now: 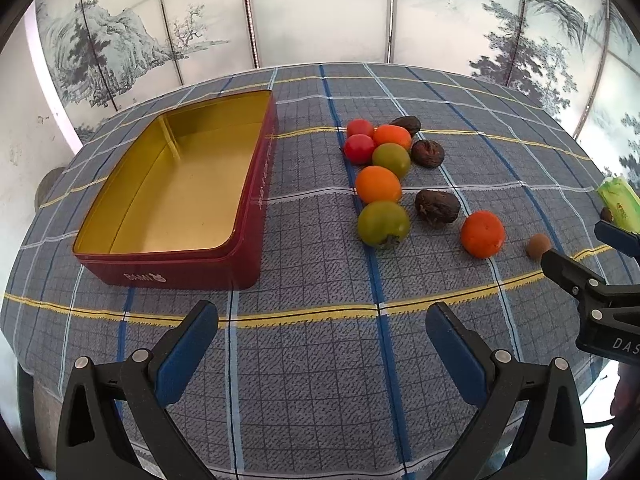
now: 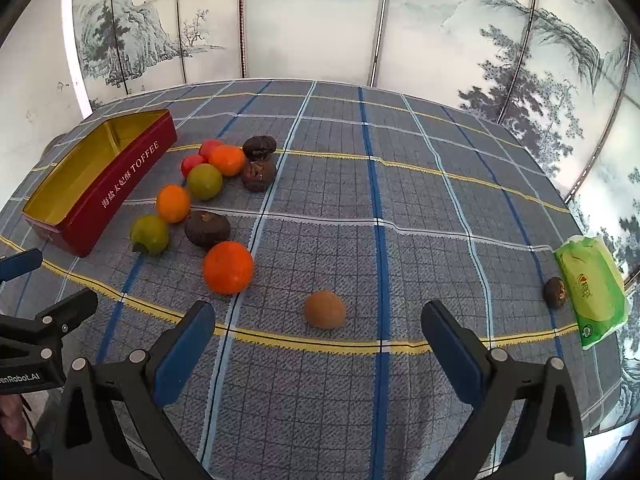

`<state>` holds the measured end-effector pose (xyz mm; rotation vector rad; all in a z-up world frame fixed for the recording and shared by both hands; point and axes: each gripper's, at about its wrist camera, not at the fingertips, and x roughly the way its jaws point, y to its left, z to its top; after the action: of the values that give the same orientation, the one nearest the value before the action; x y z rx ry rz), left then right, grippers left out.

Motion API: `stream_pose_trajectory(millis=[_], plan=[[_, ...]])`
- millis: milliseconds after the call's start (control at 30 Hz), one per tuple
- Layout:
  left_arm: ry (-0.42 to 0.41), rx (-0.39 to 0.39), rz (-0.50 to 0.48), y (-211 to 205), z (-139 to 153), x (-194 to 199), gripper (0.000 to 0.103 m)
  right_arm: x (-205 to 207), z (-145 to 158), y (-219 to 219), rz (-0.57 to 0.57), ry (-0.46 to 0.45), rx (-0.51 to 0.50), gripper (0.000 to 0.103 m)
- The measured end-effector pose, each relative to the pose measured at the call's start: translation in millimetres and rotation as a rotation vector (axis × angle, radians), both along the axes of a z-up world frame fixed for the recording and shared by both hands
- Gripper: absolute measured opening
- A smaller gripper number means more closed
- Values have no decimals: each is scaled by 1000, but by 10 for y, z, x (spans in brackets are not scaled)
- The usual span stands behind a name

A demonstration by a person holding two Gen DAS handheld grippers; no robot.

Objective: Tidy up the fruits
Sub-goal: 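Grasp the brown kiwi with the right tool while the left tool grasps a green-yellow fruit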

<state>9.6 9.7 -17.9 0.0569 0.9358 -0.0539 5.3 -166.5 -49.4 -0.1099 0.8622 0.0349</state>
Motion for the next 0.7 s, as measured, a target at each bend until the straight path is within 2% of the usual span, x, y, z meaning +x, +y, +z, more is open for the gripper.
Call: stream_pose_trajectory(millis=[267, 367, 600, 700], plan=[[-20, 16, -35, -74, 19, -41, 102, -12, -88, -119, 5, 34, 18, 99], [-27, 16, -50, -105, 27, -40, 101, 20, -153, -163, -1, 57, 11, 87], [-8, -2, -72, -141, 3, 49, 84, 184, -341, -183, 6, 95, 16, 58], [-5, -6, -81, -168, -5, 94, 77, 242, -377, -210, 1, 92, 26, 56]])
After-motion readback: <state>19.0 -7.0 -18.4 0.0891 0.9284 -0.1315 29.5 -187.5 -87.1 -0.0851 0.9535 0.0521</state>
